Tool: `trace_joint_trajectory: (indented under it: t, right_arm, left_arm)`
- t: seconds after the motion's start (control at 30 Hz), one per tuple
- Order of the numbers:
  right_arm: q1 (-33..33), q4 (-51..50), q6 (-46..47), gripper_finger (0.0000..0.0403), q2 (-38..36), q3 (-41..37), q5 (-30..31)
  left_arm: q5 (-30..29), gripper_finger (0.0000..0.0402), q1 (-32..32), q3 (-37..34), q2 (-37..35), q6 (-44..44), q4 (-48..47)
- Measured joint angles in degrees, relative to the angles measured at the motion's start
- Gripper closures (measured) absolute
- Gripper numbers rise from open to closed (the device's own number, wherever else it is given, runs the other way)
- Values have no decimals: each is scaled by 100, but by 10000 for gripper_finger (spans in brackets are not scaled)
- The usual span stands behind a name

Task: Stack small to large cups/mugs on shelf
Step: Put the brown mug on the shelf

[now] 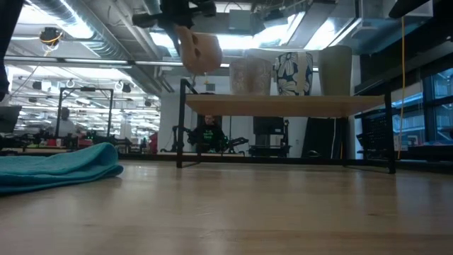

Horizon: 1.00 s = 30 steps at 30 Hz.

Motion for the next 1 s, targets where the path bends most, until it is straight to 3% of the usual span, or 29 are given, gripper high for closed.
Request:
trace_joint_trajectory:
  t: [0.6,1.0]
  right_arm:
    - [1,32,2,190,0,-2,-66]
    - [0,18,2,190,0,-2,-64]
  left_arm:
    - [359,386,885,-9,344,446,957]
    - [502,386,1173,-11,477,588,966]
